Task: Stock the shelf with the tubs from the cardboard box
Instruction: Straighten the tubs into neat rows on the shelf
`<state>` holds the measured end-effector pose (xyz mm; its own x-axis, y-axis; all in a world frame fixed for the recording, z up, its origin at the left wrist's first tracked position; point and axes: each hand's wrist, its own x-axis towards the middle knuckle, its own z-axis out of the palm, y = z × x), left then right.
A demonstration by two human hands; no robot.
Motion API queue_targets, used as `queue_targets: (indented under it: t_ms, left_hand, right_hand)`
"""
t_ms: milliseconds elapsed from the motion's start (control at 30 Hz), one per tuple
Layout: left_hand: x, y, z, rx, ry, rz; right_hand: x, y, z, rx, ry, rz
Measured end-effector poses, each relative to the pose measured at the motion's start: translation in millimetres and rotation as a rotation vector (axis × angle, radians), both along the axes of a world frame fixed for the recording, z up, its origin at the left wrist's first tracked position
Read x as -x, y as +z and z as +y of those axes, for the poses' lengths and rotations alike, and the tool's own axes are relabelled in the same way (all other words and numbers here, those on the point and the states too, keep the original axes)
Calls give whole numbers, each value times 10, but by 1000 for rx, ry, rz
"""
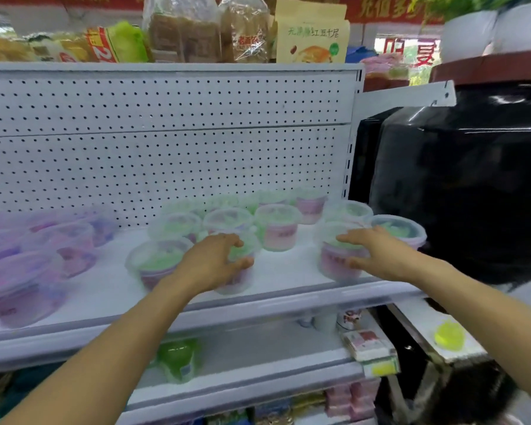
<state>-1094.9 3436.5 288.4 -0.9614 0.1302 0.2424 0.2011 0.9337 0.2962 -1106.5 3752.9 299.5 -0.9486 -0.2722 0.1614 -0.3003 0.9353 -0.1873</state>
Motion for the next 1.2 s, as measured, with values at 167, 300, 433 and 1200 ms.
queue_targets:
  t_ms: [167,300,433,1200]
  left_hand:
    - [-75,2,68,-33,55,-10]
    - [-146,30,116,-73,80,-37]
    - [-166,46,120,-100,79,-49]
    - [-124,82,37,-120,51,-122]
  right_hand:
    - [47,-60,-18,86,154,62]
    - [58,-55,-186,60,304,87]
    - [199,-4,-268,137,267,-27]
    - [508,-11,-395,301,290,-255]
